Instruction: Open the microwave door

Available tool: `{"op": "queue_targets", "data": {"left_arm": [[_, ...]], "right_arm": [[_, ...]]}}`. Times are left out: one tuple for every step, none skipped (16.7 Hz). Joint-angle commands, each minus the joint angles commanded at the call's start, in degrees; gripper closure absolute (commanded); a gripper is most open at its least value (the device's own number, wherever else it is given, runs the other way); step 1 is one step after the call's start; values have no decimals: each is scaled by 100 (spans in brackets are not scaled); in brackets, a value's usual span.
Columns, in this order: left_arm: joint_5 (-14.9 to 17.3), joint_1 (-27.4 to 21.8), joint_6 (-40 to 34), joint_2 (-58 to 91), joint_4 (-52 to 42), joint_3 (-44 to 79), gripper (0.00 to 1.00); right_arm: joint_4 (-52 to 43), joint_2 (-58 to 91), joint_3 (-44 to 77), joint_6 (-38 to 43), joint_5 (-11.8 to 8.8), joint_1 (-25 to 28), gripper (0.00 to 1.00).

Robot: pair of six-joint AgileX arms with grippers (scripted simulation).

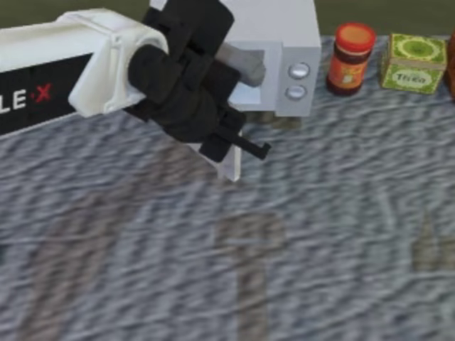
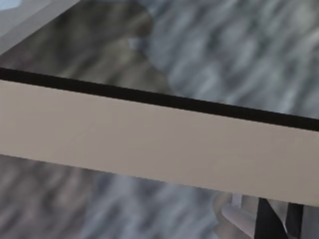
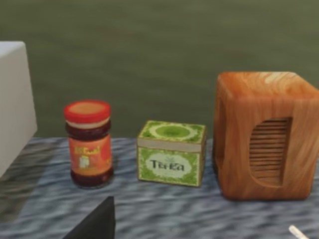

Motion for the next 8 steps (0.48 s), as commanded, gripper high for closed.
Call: {"op": "queue_targets", "data": {"left_arm": [[0, 0, 0, 0, 0, 0, 100], [36, -26, -20, 20, 0, -21, 100], [38, -21, 0, 10, 3, -25, 100], [55, 1, 73, -26, 13, -44, 100], [95, 37, 187, -80, 23, -82, 100], [154, 87, 325, -139, 25, -141, 100], [231, 149, 470, -197, 19, -218, 100], [321, 206, 614, -251, 10, -294, 100]], "right_arm": [[0, 0, 0, 0, 0, 0, 0], [0, 0, 0, 0, 0, 0, 0], [0, 0, 0, 0, 0, 0, 0], [0, 0, 0, 0, 0, 0, 0], [0, 0, 0, 0, 0, 0, 0], [0, 0, 0, 0, 0, 0, 0], [0, 0, 0, 0, 0, 0, 0], [0, 0, 0, 0, 0, 0, 0]]}}
